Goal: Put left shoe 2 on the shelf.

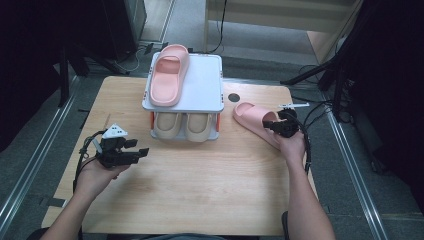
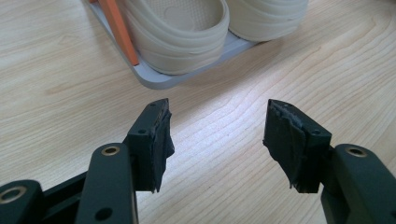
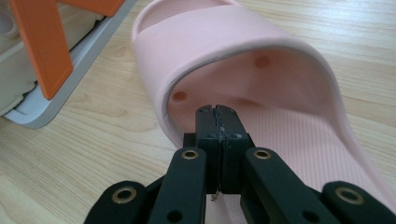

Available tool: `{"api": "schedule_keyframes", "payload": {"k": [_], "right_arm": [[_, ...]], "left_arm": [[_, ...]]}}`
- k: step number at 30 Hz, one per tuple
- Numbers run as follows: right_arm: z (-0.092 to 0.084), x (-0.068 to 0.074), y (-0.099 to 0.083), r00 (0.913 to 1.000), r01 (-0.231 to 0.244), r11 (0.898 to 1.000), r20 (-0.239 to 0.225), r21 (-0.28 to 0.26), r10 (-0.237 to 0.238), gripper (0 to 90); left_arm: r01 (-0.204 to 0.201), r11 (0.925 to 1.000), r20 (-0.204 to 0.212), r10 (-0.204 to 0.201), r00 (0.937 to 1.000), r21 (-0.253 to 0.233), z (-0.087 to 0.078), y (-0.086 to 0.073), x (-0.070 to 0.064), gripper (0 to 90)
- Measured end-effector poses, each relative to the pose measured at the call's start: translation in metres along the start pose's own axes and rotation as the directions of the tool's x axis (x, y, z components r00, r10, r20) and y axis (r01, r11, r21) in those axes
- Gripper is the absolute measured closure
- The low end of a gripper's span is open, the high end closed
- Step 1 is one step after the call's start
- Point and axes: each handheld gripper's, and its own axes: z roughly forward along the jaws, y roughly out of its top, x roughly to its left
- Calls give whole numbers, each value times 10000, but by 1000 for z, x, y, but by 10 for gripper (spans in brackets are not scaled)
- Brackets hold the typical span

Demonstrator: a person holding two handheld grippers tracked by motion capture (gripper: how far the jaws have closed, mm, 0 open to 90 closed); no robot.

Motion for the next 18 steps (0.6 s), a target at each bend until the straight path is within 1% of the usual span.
{"api": "schedule_keyframes", "payload": {"k": [3, 6, 9, 13, 14, 18], "right_arm": [[2, 4, 1, 9999, 162, 9998, -53, 74, -162, 894], [4, 9, 2, 9996, 225, 9996, -156, 154, -222, 893], [6, 13, 3, 9993, 310, 9994, -198, 182, -306, 891], [8, 17, 4, 9992, 323, 9992, -225, 242, -317, 891], [9, 21, 5, 9992, 320, 9991, -266, 262, -313, 891], [11, 25, 6, 9988, 363, 9990, -333, 266, -354, 891]], "left_arm": [[4, 10000, 2, -4, 10000, 5, 0, 0, 0, 411], [-5, 10000, 13, 5, 10000, 17, 0, 0, 0, 411], [102, 9999, 59, -103, 9999, 114, 1, 0, 0, 411], [114, 9998, 53, -114, 9999, 141, 1, 0, 0, 413], [78, 9998, 61, -79, 10000, 185, 1, 0, 0, 412], [37, 9998, 41, -38, 10000, 218, 2, 0, -1, 412]]}}
